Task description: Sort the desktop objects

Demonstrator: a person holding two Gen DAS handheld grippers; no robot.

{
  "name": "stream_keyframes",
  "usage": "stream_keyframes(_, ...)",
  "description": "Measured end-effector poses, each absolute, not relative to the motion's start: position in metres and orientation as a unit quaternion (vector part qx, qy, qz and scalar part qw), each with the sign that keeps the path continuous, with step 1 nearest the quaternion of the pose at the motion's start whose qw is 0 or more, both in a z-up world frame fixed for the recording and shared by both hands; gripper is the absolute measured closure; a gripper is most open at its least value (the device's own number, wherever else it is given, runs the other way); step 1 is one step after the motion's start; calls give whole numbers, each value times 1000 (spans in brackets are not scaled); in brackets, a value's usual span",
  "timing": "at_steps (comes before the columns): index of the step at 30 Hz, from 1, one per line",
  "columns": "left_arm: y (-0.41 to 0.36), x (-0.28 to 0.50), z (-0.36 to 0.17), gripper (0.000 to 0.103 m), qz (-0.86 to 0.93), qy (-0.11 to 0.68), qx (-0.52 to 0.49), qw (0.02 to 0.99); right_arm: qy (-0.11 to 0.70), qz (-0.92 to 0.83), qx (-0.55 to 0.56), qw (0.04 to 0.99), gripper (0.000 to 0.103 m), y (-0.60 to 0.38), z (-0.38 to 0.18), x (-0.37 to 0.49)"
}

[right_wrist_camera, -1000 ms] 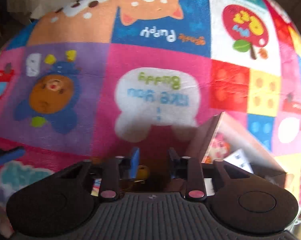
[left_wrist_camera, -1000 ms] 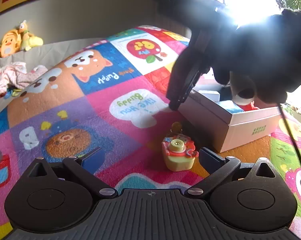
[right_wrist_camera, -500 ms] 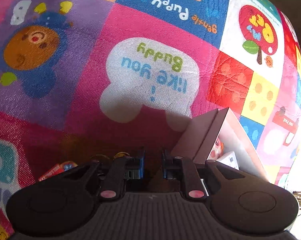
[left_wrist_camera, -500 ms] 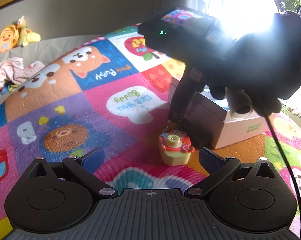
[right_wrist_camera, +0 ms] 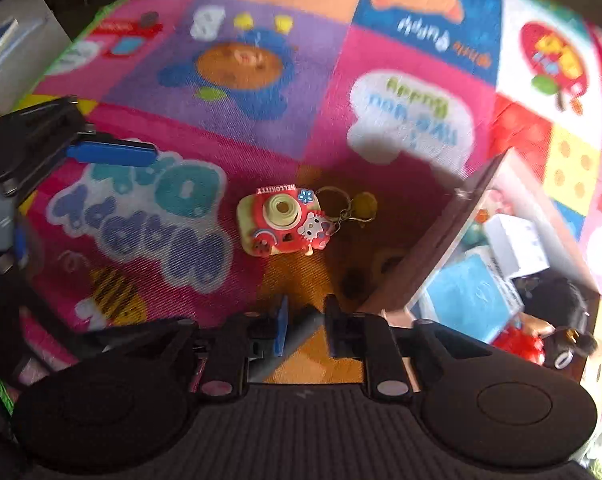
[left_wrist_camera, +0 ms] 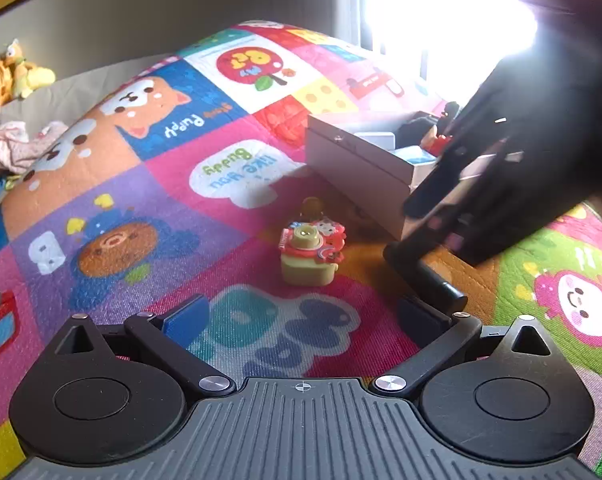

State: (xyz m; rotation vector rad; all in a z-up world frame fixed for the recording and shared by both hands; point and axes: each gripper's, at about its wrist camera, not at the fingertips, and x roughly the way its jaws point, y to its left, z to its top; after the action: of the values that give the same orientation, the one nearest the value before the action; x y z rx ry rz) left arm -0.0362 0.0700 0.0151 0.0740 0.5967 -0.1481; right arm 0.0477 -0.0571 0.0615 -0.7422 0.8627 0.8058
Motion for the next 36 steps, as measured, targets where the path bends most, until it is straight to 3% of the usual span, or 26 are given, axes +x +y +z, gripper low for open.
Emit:
stream_keyframes(1,69,-35,15,0,-69,296,38,952,384,376,-323,779,47,-69,63,39)
stream_keyframes(2,70,-33,15,0,-63,299,37,952,375,381,-303,789,36,-79,61,31)
stream_keyframes(9,71,-23,19,0,-33,322,19,946,346,367,-210,838,31,-123,29,17)
stream_keyframes(15,44,-20,25,0,-73,321,37,944,320,246,-190,895,26,-165,22,35)
stream_keyframes(23,-14,11,14,0,-147,341,60,927,341,172,-51,923,4,-252,18,49)
stream_keyframes(29,-33,36,9,0,-153,348,57,923,355,144,39,923,0,-293,4,57)
stream_keyframes(36,-37,42,6,0,-161,363,31,917,348,143,70,924,0,-300,3,58)
